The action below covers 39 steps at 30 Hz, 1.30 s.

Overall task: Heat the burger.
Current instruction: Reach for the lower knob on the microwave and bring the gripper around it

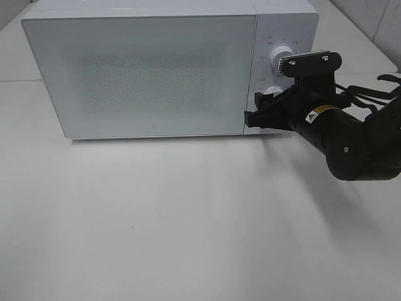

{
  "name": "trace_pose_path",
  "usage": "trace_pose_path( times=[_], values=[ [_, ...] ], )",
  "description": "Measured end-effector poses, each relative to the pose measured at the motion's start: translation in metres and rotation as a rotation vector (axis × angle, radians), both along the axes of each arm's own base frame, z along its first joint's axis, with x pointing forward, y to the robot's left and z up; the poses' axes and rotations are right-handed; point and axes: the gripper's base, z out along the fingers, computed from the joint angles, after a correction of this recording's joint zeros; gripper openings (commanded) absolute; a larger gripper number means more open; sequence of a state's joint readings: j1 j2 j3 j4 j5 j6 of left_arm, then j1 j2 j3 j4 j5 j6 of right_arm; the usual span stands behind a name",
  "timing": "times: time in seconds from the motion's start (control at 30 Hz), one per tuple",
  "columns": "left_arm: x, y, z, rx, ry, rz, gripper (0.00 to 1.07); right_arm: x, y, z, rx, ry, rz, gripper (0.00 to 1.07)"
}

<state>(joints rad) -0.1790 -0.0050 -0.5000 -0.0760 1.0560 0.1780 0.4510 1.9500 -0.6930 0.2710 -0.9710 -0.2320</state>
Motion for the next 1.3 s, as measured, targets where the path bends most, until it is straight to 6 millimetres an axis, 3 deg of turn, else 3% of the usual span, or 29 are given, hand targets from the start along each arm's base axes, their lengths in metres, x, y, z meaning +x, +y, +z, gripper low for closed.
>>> trace_pose_path(
  times=[1.3],
  values=[
    [0.0000, -0.0001, 0.0001, -0.001, -0.001, 0.000, 0.00, -0.0008, 0.0000, -0.0022, -0.005, 0.026, 0.002, 0.64]
  ],
)
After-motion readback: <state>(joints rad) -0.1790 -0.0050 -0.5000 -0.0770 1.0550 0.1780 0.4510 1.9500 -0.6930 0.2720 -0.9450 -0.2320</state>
